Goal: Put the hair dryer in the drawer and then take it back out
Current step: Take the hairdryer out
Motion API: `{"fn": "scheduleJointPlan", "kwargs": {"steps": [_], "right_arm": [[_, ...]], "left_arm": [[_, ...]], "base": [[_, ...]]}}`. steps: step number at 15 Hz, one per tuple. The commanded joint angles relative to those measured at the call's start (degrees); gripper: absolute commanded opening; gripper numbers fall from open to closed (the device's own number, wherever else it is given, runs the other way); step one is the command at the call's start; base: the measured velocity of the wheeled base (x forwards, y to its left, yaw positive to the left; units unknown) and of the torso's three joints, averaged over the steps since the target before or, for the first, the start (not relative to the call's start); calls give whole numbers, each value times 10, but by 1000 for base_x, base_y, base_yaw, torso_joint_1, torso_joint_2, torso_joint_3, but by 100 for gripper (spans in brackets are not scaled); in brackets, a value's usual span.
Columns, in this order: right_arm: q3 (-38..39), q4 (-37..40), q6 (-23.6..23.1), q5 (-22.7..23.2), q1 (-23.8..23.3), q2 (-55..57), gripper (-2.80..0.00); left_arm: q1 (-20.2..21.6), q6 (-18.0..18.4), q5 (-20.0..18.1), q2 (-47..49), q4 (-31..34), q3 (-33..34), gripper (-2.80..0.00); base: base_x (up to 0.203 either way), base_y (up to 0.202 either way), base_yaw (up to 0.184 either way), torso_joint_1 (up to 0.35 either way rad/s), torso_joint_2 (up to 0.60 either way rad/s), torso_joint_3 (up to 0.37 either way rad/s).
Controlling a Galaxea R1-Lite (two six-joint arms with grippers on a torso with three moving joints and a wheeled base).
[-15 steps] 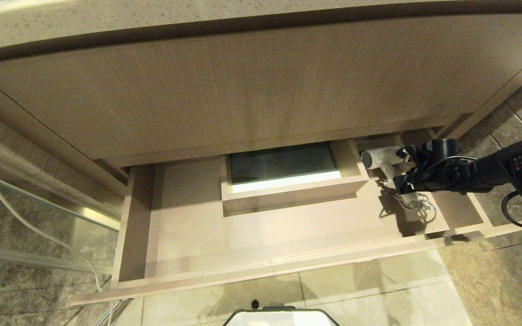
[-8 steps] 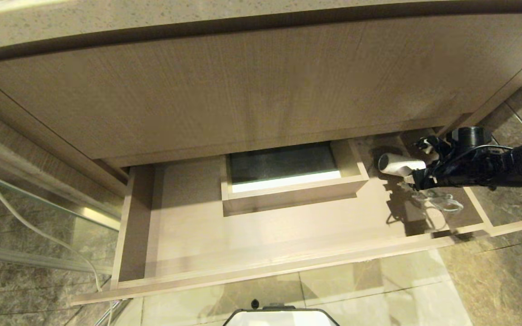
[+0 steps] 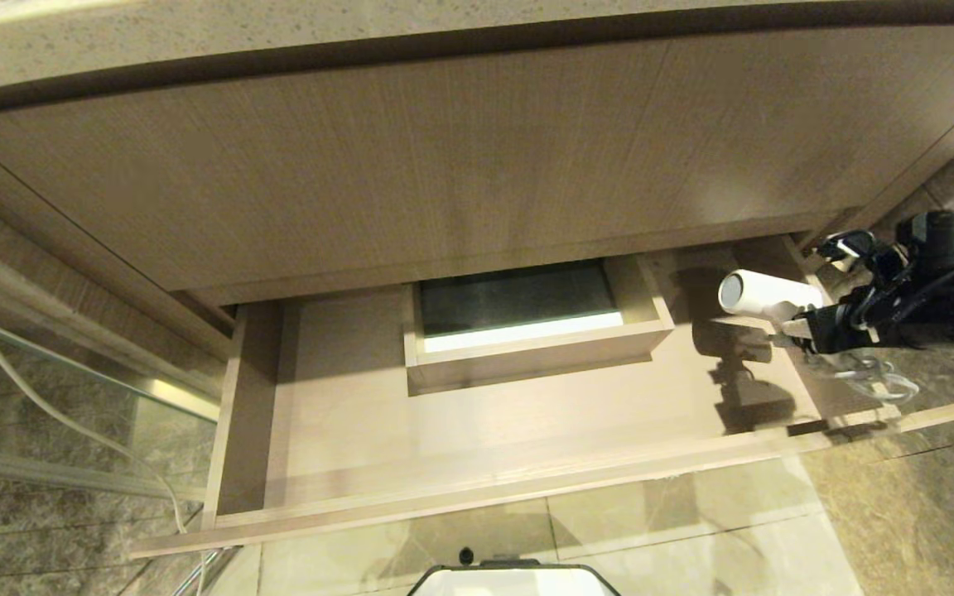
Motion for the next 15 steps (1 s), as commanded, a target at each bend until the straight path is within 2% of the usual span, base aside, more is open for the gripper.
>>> {"fn": "scheduleJointPlan", "kwargs": {"steps": [1, 4, 8, 15], "right_arm": [[52, -2, -5, 0, 0, -90, -280], [98, 0, -35, -4, -1, -153, -280], [131, 6, -52, -16, -6, -227, -280], [131, 132, -78, -16, -15, -347, -280]], "left_arm": [[0, 0, 0, 0, 0, 1, -280], [0, 0, 0, 0, 0, 1, -280], [0, 0, 0, 0, 0, 1, -280], [0, 0, 0, -1, 0, 0, -280]], "base": [[0, 0, 0, 0, 0, 0], [0, 0, 0, 0, 0, 0], [0, 0, 0, 0, 0, 0], [0, 0, 0, 0, 0, 0]]}}
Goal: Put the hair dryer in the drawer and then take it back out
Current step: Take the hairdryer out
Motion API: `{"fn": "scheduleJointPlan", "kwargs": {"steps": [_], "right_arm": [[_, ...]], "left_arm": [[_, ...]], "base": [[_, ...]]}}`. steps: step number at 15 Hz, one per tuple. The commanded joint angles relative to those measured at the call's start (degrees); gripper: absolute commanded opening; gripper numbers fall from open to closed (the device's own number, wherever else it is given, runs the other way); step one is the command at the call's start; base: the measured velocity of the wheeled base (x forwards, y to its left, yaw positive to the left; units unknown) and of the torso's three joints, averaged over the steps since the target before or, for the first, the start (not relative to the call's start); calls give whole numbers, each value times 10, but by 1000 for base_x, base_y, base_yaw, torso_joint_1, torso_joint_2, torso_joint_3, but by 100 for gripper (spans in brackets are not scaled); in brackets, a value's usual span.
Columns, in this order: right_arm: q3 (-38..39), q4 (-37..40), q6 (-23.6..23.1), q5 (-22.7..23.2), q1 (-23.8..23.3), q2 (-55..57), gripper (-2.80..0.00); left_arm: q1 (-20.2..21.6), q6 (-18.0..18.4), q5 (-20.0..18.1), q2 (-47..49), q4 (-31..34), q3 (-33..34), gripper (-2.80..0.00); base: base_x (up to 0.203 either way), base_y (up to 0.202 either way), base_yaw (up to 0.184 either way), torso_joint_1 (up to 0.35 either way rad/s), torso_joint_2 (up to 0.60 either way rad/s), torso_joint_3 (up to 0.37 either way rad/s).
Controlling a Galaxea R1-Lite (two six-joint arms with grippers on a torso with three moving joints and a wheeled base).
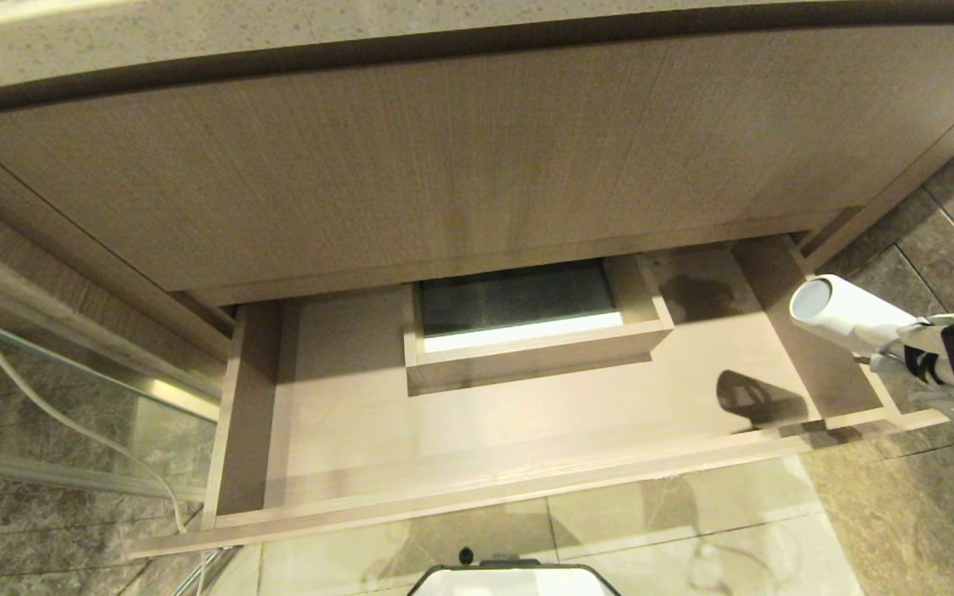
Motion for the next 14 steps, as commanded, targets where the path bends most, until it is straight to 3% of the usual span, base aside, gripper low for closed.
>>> {"fn": "scheduleJointPlan", "kwargs": {"steps": [1, 14], "right_arm": [[-3, 41, -12, 1, -1, -55, -280], [-2, 36, -11, 4, -1, -14, -280]], "left_arm": [[0, 0, 0, 0, 0, 1, -280], [0, 0, 0, 0, 0, 1, -280]], "base": [[0, 0, 0, 0, 0, 0], [0, 0, 0, 0, 0, 0]]}}
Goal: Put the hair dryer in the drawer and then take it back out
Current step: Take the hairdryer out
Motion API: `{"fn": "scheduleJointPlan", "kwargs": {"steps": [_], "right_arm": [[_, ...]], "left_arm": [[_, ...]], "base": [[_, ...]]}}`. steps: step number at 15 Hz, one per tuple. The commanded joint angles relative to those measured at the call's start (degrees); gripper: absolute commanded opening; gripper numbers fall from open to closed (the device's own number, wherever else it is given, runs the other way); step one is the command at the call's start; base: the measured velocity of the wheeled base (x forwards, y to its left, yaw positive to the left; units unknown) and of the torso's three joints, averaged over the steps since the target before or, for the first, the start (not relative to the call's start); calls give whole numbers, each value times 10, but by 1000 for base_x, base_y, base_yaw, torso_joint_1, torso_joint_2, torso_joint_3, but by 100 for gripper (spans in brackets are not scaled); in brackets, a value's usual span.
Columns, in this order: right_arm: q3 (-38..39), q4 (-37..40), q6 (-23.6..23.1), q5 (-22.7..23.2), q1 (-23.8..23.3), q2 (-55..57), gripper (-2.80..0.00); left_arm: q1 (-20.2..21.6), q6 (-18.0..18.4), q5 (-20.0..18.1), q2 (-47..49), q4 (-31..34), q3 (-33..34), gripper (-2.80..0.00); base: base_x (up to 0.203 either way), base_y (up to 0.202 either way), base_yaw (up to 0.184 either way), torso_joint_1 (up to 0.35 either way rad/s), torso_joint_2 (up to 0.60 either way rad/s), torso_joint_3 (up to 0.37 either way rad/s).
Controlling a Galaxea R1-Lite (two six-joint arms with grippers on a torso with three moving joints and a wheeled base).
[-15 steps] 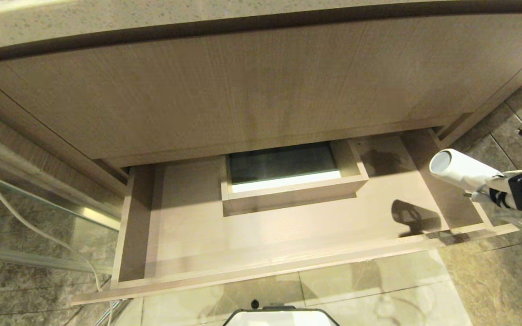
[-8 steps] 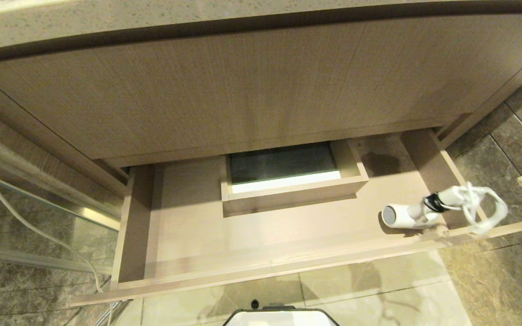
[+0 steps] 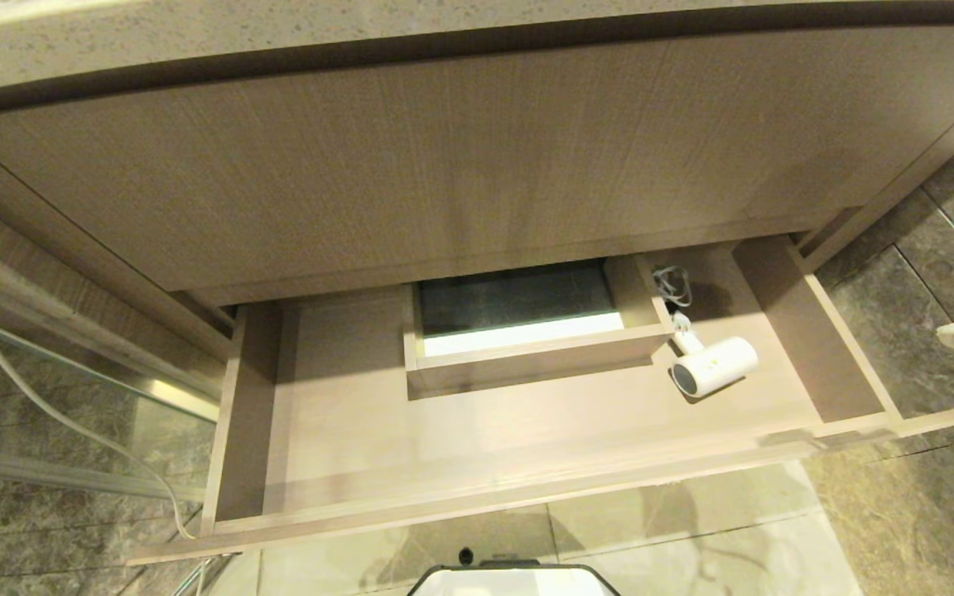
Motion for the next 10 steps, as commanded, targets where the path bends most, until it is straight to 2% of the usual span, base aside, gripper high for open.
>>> {"fn": "scheduleJointPlan", "kwargs": {"steps": [1, 6, 10], "right_arm": [[-11, -10, 4, 1, 0, 48, -280], [-36, -17, 20, 1, 0, 134, -280], [-83, -23, 94, 2, 5, 229, -280]], "left_arm": [[0, 0, 0, 0, 0, 0, -280], [0, 0, 0, 0, 0, 0, -280], [0, 0, 0, 0, 0, 0, -280]], "base": [[0, 0, 0, 0, 0, 0], [0, 0, 0, 0, 0, 0], [0, 0, 0, 0, 0, 0]]}}
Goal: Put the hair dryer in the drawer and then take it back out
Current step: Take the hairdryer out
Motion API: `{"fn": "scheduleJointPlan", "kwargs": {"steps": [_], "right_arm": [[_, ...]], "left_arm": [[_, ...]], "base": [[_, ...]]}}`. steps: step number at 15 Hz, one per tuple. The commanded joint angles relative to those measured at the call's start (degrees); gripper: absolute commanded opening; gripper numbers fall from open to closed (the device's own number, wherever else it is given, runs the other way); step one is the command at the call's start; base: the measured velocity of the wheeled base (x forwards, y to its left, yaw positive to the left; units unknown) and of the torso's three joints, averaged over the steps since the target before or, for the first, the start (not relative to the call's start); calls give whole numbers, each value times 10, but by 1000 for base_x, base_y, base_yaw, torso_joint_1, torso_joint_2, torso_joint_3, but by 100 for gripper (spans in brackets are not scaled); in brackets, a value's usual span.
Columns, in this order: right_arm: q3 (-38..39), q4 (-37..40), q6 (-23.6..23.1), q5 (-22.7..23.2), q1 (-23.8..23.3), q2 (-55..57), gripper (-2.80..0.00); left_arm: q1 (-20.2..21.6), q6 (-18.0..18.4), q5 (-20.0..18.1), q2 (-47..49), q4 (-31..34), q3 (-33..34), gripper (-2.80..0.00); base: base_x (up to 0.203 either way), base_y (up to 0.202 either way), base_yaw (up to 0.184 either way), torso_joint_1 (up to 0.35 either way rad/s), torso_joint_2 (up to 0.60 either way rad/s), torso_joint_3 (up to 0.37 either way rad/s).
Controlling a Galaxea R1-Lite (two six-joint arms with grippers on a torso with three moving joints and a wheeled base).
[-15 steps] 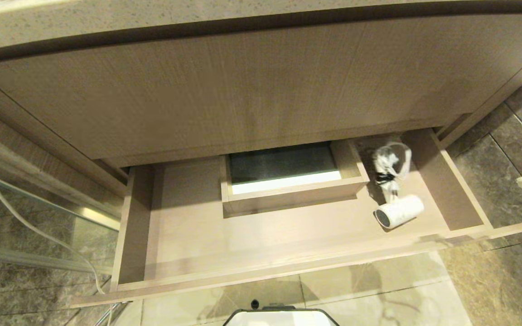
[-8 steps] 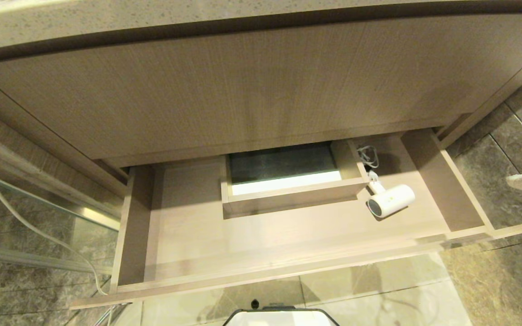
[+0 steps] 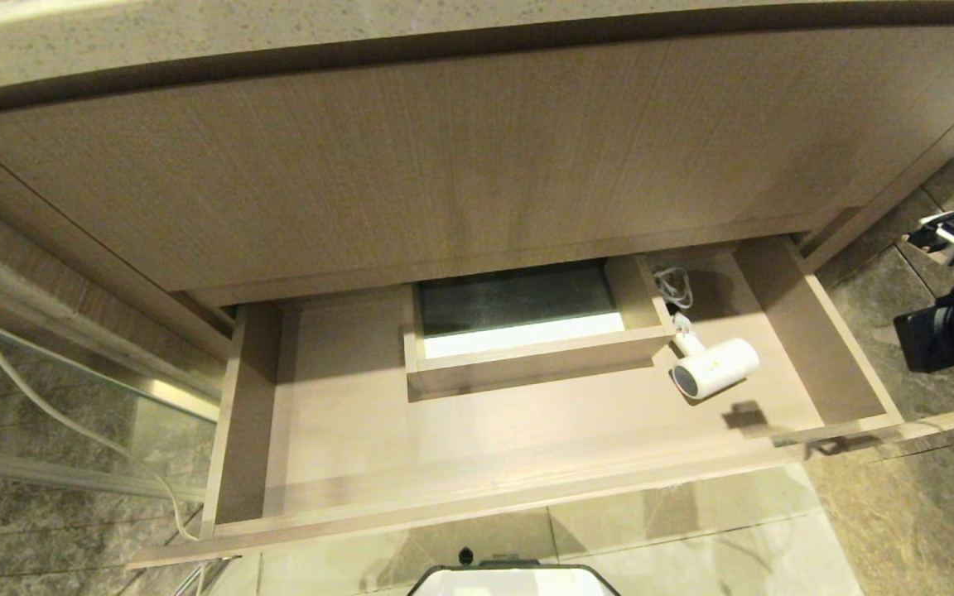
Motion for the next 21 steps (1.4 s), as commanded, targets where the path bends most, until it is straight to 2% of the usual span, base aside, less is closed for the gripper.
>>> {"fn": "scheduleJointPlan", "kwargs": {"steps": [1, 4, 8, 9, 11, 14, 17, 21], "right_arm": [[-7, -4, 29, 1, 13, 73, -280], [-6, -8, 31, 1, 43, 105, -280], [-23, -16, 24, 2, 46, 119, -280], [-28, -25, 24, 6, 49, 133, 0], [-32, -30, 25, 7, 50, 137, 0], [-80, -44, 35, 9, 53, 215, 0], [-126, -76, 83, 14, 55, 305, 0], [-141, -117, 108, 58, 55, 360, 0]], "left_arm": [[0, 0, 0, 0, 0, 0, -280], [0, 0, 0, 0, 0, 1, -280], [0, 0, 0, 0, 0, 0, -280], [0, 0, 0, 0, 0, 0, -280], [0, 0, 0, -1, 0, 0, -280], [0, 0, 0, 0, 0, 1, -280], [0, 0, 0, 0, 0, 0, -280], [0, 0, 0, 0, 0, 0, -280]], "base": [[0, 0, 0, 0, 0, 0], [0, 0, 0, 0, 0, 0], [0, 0, 0, 0, 0, 0], [0, 0, 0, 0, 0, 0], [0, 0, 0, 0, 0, 0], [0, 0, 0, 0, 0, 0], [0, 0, 0, 0, 0, 0], [0, 0, 0, 0, 0, 0]]}}
